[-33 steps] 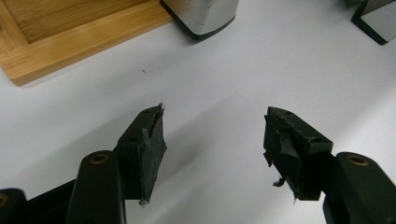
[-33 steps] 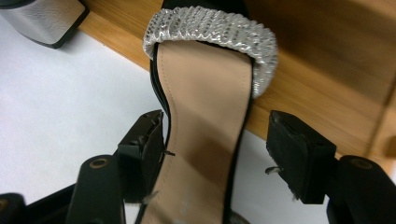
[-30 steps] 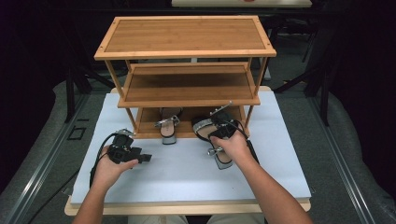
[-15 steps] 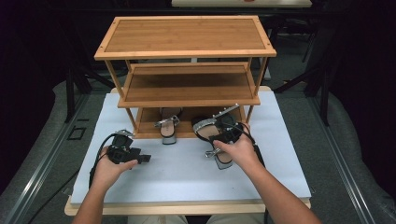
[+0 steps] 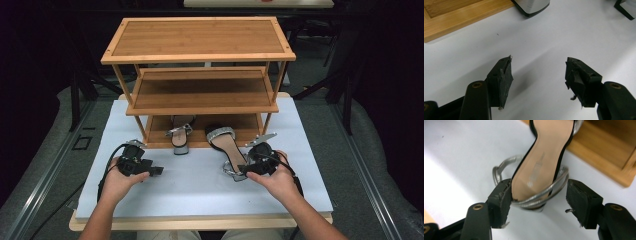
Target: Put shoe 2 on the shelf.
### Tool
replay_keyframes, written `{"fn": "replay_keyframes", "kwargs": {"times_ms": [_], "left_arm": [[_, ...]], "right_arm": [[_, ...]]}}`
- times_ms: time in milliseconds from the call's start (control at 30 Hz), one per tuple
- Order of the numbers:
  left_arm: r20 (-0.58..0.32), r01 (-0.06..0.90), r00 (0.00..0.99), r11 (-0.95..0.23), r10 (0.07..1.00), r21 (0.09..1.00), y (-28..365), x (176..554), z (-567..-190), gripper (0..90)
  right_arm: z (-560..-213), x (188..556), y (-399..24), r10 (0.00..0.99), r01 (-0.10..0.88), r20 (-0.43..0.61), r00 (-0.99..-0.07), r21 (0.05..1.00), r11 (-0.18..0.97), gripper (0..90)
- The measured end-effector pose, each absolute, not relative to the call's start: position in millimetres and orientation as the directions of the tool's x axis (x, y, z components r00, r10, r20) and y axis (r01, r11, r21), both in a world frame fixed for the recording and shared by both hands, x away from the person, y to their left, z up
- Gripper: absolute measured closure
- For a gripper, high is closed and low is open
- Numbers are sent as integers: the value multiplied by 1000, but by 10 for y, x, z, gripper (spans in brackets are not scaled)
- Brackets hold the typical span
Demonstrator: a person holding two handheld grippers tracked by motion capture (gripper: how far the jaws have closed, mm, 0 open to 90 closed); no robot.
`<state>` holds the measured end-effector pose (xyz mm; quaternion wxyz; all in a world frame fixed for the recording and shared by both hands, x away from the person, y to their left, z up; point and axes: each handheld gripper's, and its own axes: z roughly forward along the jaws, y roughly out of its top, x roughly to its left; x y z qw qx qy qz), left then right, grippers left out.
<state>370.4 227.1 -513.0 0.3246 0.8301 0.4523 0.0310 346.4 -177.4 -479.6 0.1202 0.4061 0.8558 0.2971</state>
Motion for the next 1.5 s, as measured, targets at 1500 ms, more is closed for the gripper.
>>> {"fn": "replay_keyframes", "kwargs": {"times_ms": [1500], "left_arm": [[-232, 720, 606, -401, 761, 566, 2170, 3742, -5214, 382]], "right_arm": [[-5372, 3432, -1514, 697, 555, 32, -716, 633, 541, 319]]}}
